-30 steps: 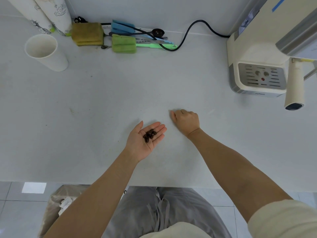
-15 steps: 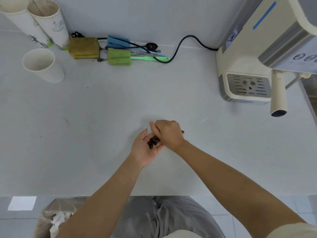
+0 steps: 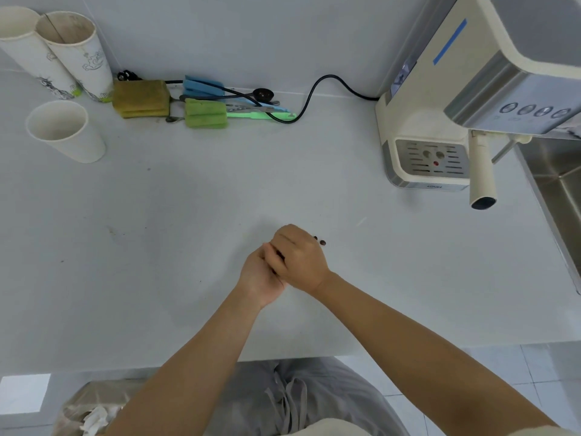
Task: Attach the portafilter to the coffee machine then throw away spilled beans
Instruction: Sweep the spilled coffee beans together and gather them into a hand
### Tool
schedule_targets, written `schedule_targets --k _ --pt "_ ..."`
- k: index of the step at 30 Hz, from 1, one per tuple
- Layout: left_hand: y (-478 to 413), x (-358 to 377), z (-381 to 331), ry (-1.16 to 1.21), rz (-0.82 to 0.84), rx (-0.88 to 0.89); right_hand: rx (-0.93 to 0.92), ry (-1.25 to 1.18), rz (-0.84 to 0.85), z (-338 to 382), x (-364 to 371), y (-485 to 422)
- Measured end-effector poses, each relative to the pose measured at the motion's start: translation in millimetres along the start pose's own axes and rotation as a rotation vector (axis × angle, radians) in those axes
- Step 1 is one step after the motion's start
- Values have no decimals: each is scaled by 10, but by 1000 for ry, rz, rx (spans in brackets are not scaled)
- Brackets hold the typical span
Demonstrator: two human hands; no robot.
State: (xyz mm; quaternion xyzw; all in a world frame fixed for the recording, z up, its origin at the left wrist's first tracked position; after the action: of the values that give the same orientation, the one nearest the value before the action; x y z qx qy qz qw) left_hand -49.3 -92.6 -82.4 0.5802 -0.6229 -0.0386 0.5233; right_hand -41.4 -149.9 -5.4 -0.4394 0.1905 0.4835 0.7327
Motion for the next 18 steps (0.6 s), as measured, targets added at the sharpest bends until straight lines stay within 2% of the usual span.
schedule_targets --k 3,5,9,10,18 --pt "9 11 -26 70 47 -23 207 68 -3 -275 -174 -27" --pt "32 -28 -44 60 35 -39 347 183 77 -542 -237 37" --pt "67 -85 -81 70 47 -49 713 393 602 -968 -149 338" --pt "70 -90 -83 76 53 -53 760 411 656 -999 -141 375" --pt "104 -112 -114 79 68 -48 830 373 720 -942 28 115"
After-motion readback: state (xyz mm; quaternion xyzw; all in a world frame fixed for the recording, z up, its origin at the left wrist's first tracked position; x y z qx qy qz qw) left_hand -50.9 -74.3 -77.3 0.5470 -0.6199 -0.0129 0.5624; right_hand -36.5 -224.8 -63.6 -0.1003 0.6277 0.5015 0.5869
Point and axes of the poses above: each hand's wrist, its own y-axis away from the middle knuckle, its own x-axis out of the palm, z = x × y, the point moved 6 cm from there along -y, towards the middle knuckle, and after that the axes turned 14 degrees about x, right-handed, at the moved point
